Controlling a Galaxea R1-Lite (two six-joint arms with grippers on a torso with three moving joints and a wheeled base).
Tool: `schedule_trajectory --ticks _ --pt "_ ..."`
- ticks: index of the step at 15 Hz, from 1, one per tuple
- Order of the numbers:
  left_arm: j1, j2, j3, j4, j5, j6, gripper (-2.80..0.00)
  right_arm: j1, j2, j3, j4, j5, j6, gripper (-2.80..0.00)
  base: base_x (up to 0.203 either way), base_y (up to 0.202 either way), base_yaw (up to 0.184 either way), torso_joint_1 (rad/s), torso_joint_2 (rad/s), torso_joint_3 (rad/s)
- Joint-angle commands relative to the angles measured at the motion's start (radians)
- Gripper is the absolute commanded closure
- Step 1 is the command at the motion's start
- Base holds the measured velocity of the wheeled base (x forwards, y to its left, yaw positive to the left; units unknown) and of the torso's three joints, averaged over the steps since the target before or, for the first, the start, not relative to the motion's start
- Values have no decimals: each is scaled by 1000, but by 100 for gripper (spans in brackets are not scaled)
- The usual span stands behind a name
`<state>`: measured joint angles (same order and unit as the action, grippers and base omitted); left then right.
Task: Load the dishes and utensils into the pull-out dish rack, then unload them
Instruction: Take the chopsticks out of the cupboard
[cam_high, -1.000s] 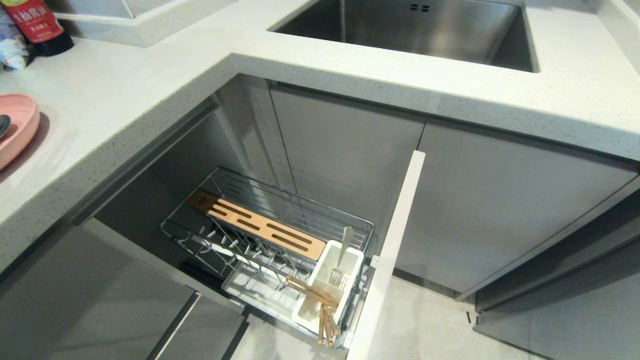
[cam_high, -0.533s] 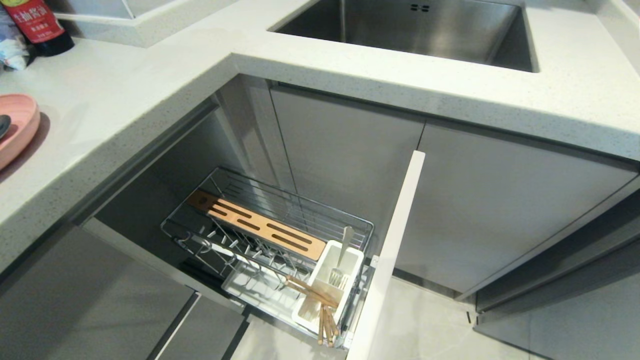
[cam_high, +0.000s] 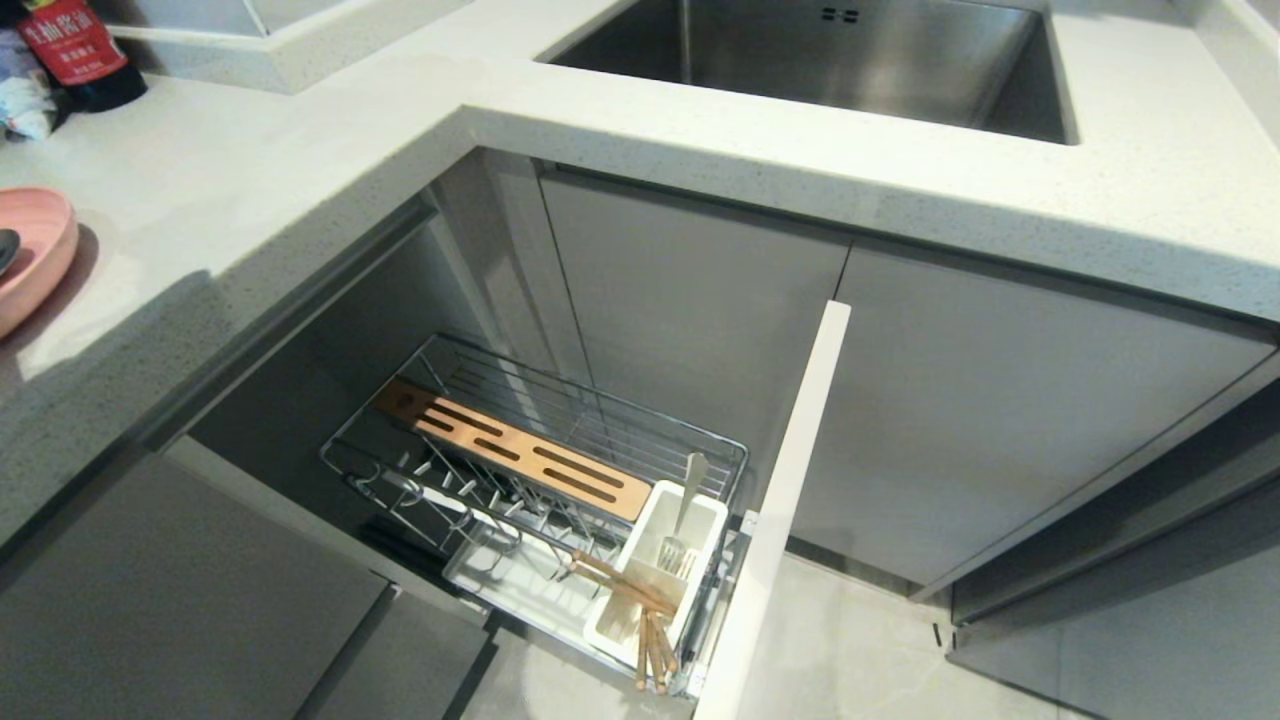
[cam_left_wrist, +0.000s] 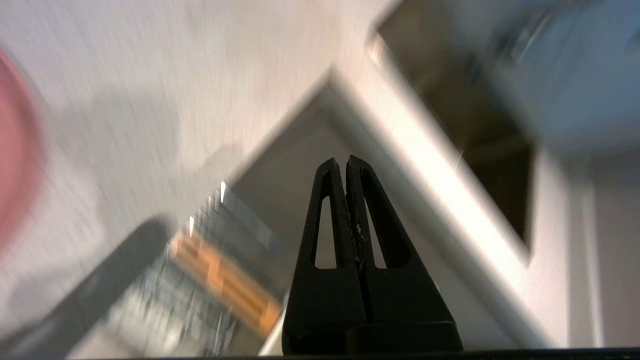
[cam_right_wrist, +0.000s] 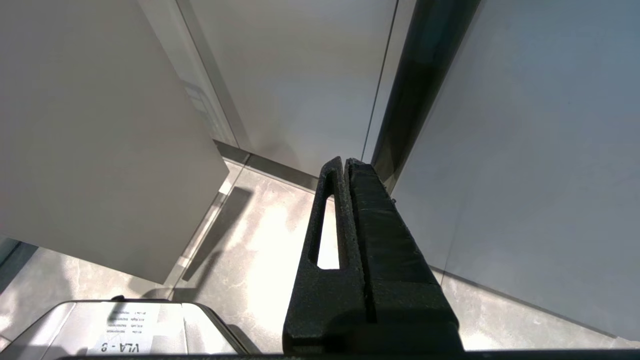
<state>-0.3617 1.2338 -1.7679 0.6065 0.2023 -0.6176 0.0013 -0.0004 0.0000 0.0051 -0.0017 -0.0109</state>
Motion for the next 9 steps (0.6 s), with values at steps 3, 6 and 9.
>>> schedule_trajectory --ticks 3,6,9 --pt "-224 131 11 209 -4 -14 0 0 0 0 0 0 -1 0 0 0 0 0 0 0" --pt "-274 230 41 324 -8 -8 0 0 0 0 0 0 0 0 0 0 0 0 0 0" --pt "-315 297 48 424 -49 -4 -280 0 0 0 0 0 0 0 0 0 0 0 0 0"
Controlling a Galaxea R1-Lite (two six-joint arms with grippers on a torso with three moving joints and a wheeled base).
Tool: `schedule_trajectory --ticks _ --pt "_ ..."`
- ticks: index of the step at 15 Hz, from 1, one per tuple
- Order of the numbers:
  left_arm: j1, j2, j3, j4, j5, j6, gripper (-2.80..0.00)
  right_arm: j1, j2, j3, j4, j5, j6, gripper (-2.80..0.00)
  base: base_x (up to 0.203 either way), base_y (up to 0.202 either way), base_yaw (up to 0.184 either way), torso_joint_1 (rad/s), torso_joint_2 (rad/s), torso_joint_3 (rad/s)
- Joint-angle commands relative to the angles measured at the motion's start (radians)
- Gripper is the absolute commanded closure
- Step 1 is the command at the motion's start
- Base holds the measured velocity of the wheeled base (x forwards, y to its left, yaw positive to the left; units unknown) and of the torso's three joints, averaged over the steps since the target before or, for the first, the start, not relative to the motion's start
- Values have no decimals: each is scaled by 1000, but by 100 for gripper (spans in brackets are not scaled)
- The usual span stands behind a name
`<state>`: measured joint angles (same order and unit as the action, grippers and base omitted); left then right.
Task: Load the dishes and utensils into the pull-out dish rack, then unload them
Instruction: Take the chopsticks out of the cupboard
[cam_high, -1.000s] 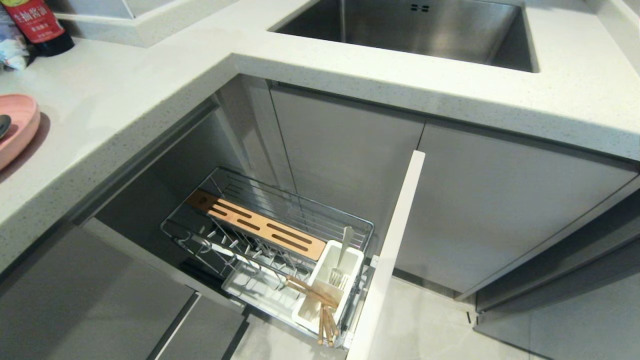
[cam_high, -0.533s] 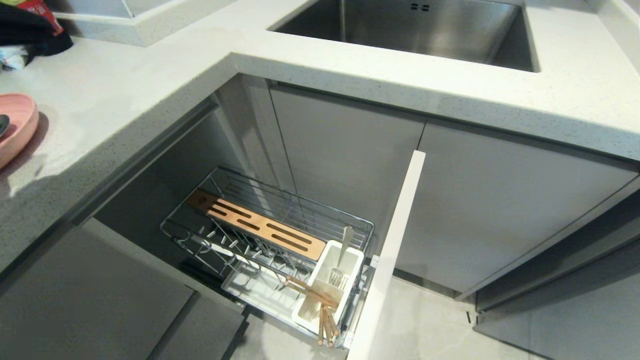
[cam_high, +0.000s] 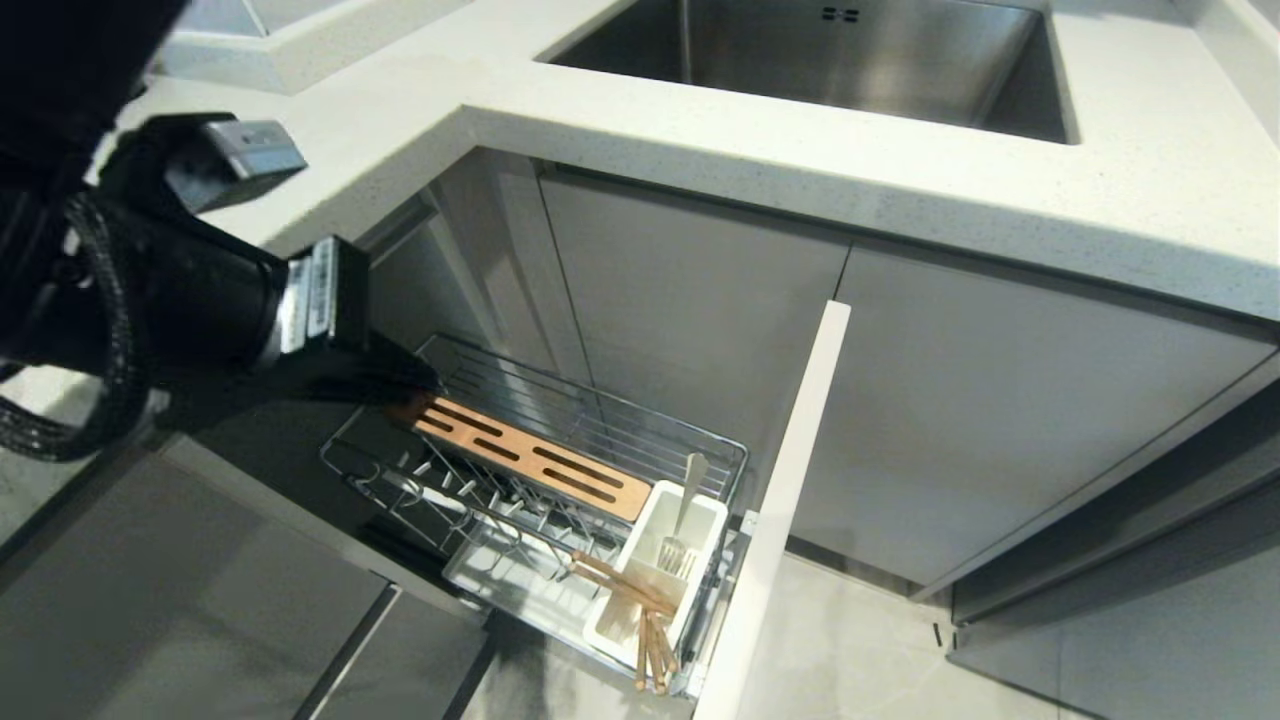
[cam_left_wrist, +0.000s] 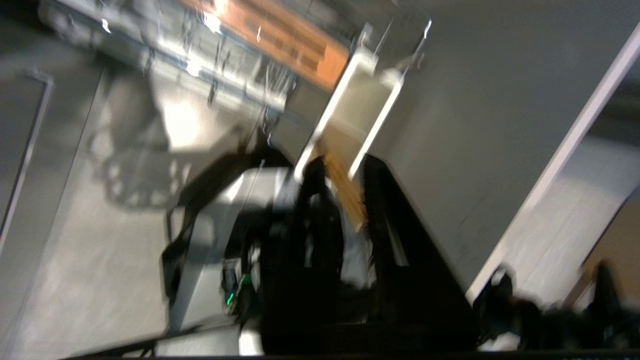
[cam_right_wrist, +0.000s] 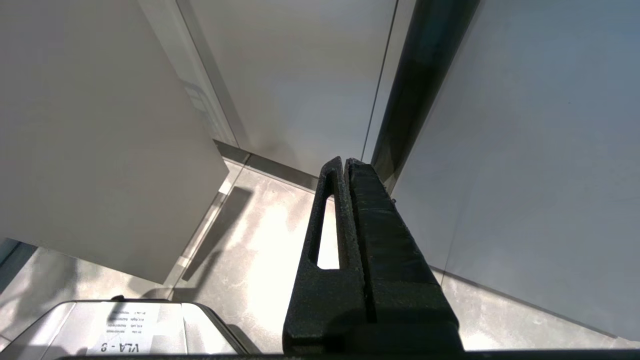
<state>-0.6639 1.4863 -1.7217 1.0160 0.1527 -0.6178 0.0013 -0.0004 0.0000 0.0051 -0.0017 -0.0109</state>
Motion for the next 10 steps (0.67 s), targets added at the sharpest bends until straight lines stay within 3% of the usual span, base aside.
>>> schedule_trajectory --ticks 1,10 --pt "-20 72 2 31 -11 -4 -280 0 0 0 -1 0 -1 0 0 0 0 0 0 0" --pt "-24 328 53 35 -74 -5 -280 0 0 0 -1 0 -1 0 0 0 0 0 0 0"
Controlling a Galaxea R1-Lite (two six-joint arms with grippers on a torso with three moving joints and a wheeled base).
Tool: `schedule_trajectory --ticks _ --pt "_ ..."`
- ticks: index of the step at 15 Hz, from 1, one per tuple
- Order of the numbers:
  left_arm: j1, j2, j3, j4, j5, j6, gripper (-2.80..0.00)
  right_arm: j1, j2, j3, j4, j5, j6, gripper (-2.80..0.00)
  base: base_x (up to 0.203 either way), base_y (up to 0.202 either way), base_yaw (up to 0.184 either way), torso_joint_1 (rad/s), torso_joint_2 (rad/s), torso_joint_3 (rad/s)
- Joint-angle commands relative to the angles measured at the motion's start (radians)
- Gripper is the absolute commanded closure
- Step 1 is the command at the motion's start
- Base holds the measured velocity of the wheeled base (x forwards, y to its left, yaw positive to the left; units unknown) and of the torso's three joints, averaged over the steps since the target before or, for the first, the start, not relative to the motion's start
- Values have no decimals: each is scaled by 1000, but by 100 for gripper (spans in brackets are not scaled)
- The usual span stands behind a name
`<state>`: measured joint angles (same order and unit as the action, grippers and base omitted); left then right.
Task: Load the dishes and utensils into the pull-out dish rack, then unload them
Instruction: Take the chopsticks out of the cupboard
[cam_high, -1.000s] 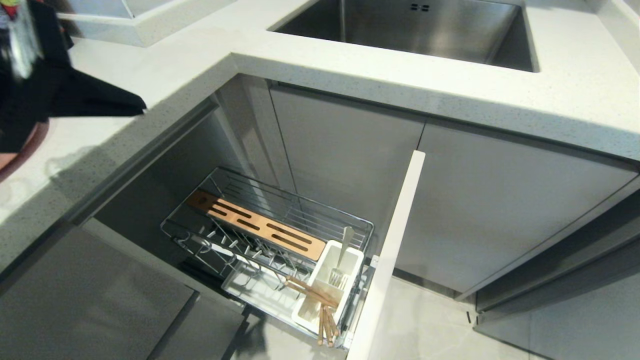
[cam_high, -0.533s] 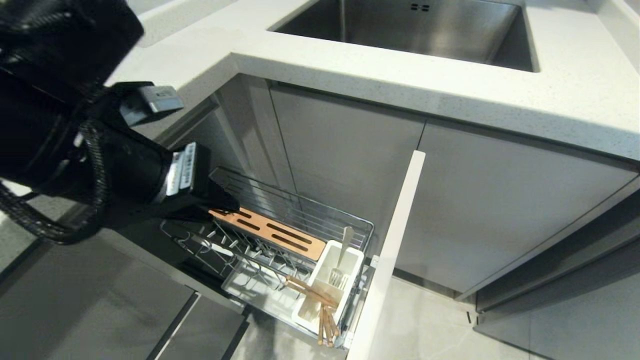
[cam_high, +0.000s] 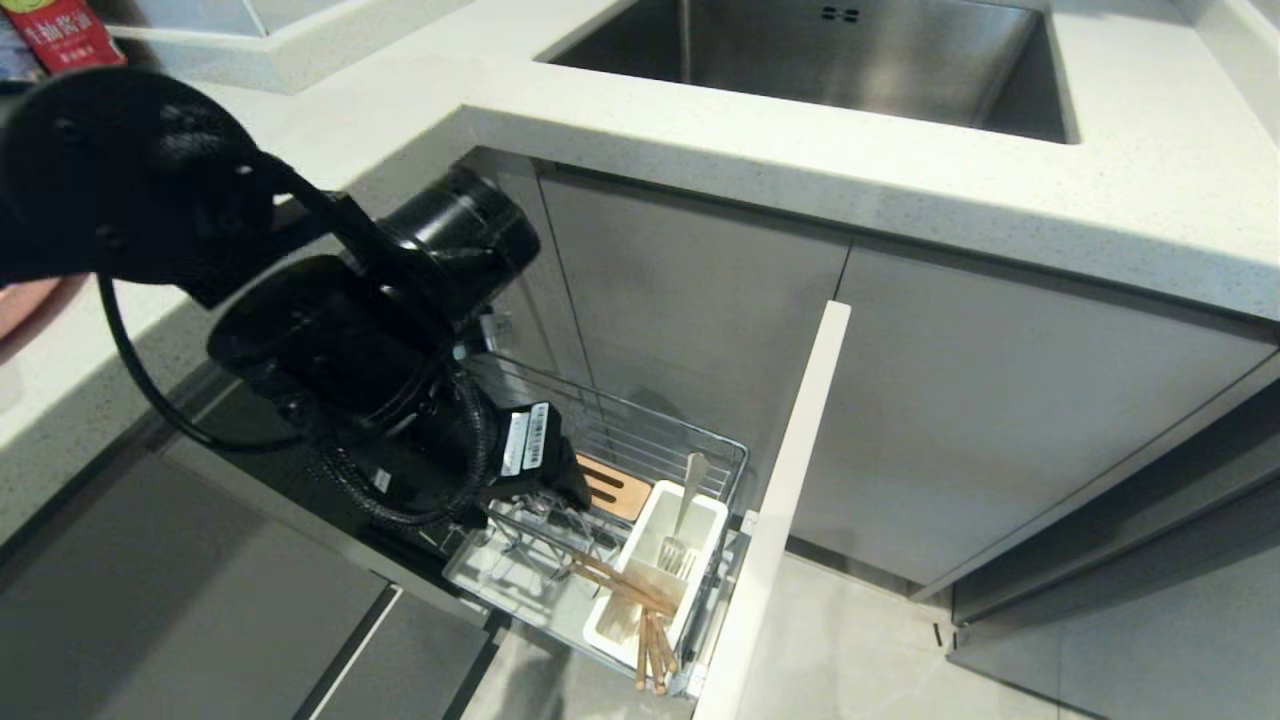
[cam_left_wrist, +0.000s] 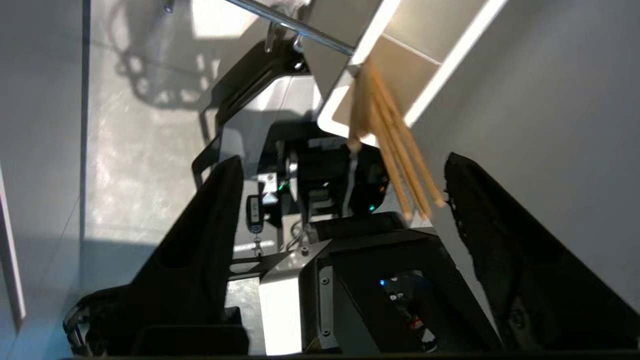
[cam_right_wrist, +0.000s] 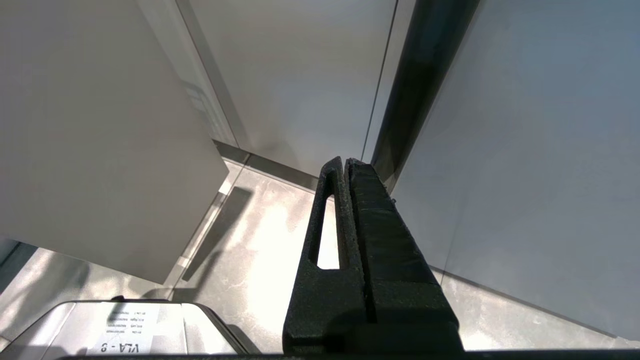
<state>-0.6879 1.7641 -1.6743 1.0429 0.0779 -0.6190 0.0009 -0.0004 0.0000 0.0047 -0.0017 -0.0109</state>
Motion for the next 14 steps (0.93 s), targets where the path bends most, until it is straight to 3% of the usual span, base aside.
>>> schedule_trajectory --ticks 1,8,14 --pt "1 78 20 -8 0 -6 -280 1 0 0 0 0 0 0 0 0 0 0 0 0" --pt "-15 125 163 -240 0 -54 -280 1 0 0 0 0 0 0 0 0 0 0 0 0" --pt "-55 173 191 -308 8 -100 -280 1 0 0 0 0 -1 0 0 0 0 0 0 0"
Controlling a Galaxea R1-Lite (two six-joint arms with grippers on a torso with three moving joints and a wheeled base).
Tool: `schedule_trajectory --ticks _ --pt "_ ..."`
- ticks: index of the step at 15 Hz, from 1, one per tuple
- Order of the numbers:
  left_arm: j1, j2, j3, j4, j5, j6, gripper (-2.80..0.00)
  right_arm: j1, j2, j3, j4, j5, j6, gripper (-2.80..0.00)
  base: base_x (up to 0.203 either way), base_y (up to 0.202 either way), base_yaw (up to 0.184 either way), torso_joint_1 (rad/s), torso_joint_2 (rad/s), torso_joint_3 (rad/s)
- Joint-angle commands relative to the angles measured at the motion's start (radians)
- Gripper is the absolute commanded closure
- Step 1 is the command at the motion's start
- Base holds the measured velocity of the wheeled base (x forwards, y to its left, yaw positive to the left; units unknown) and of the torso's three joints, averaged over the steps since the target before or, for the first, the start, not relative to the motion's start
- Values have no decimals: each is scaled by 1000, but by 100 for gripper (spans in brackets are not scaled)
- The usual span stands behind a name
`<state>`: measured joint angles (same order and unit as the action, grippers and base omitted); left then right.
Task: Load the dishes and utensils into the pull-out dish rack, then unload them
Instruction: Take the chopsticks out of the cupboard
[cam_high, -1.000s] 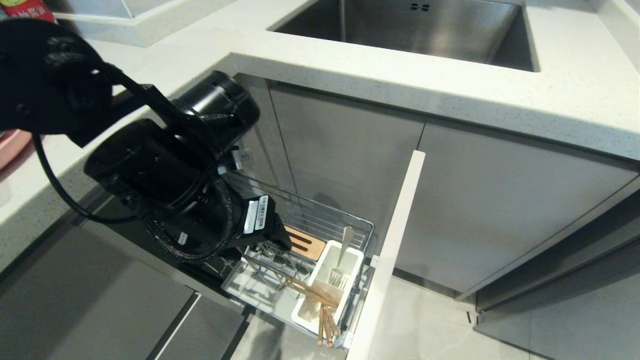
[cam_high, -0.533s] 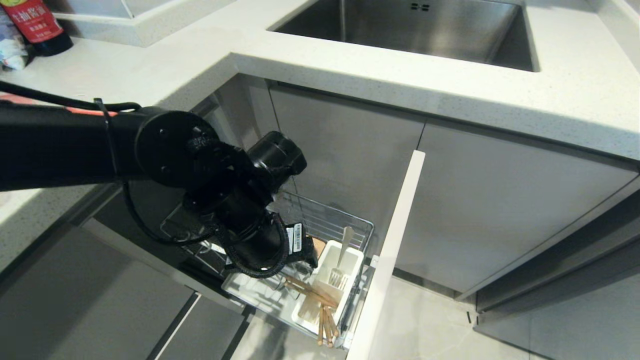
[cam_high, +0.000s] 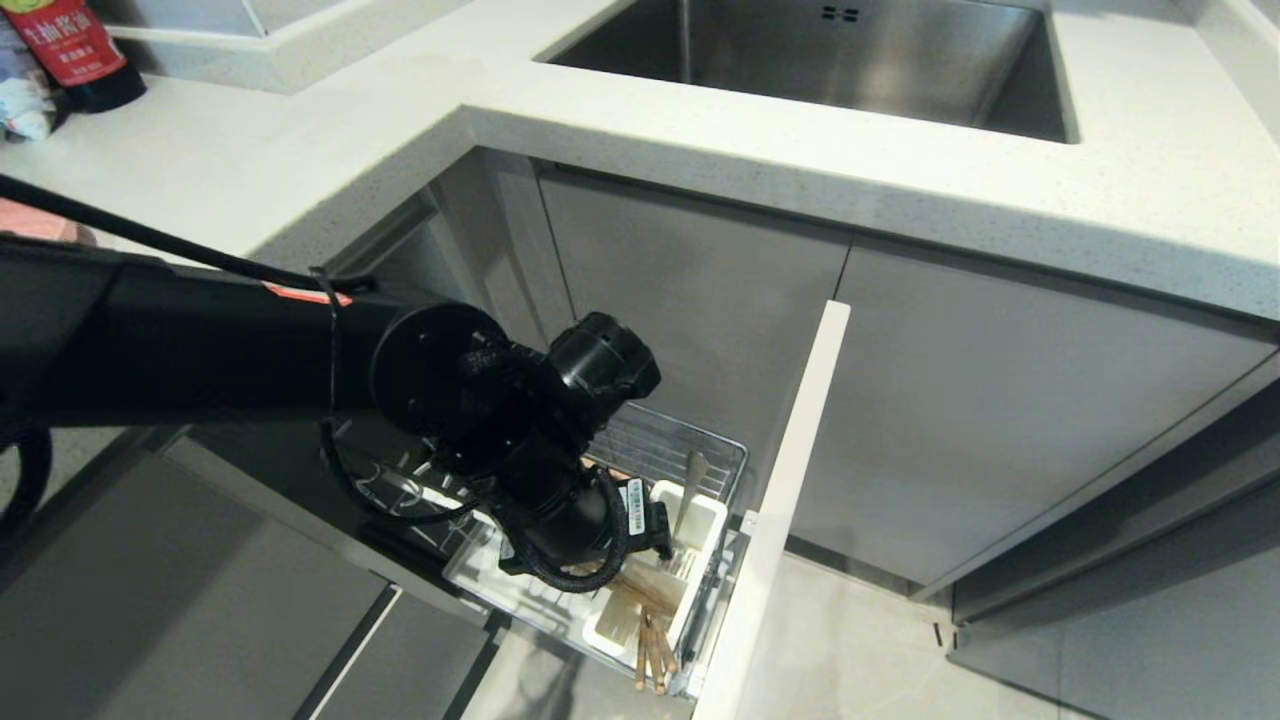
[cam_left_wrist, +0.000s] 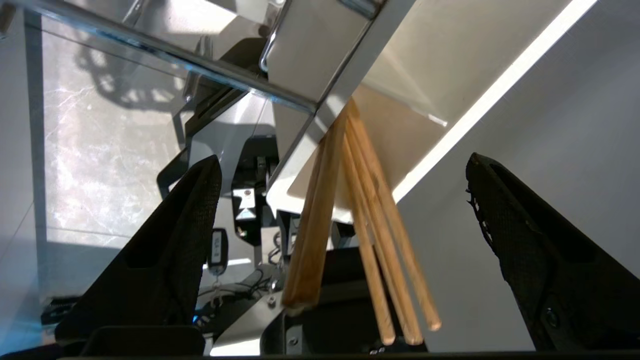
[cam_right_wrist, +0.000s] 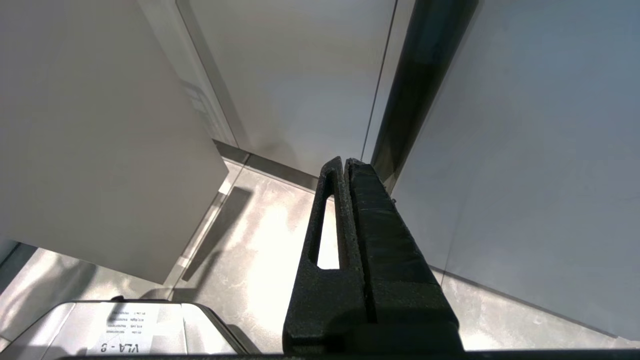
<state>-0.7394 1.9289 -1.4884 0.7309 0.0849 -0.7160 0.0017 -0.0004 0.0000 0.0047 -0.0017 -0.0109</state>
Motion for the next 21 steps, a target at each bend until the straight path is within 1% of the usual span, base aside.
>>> schedule_trajectory --ticks 1,4,10,11,13,15,21 --pt "-3 12 7 -4 6 -15 -280 0 0 0 1 0 -1 0 0 0 0 0 0 0" --pt "-2 19 8 -22 36 -25 -280 0 0 0 0 0 0 0 0 0 0 0 0 0" --pt "0 23 8 -25 39 -25 -280 0 0 0 1 0 0 0 0 0 0 0 0 0" --pt "1 23 9 -25 39 -25 0 0 0 0 0 0 -1 0 0 0 0 0 0 0" --pt "3 24 10 -38 52 -26 0 0 0 0 1 0 0 0 0 0 0 0 0 0" --pt "2 22 10 -41 86 -26 0 0 0 0 0 0 0 0 0 0 0 0 0 0" --pt "-2 19 13 -48 88 -28 0 0 0 0 0 0 0 0 0 0 0 0 0 0"
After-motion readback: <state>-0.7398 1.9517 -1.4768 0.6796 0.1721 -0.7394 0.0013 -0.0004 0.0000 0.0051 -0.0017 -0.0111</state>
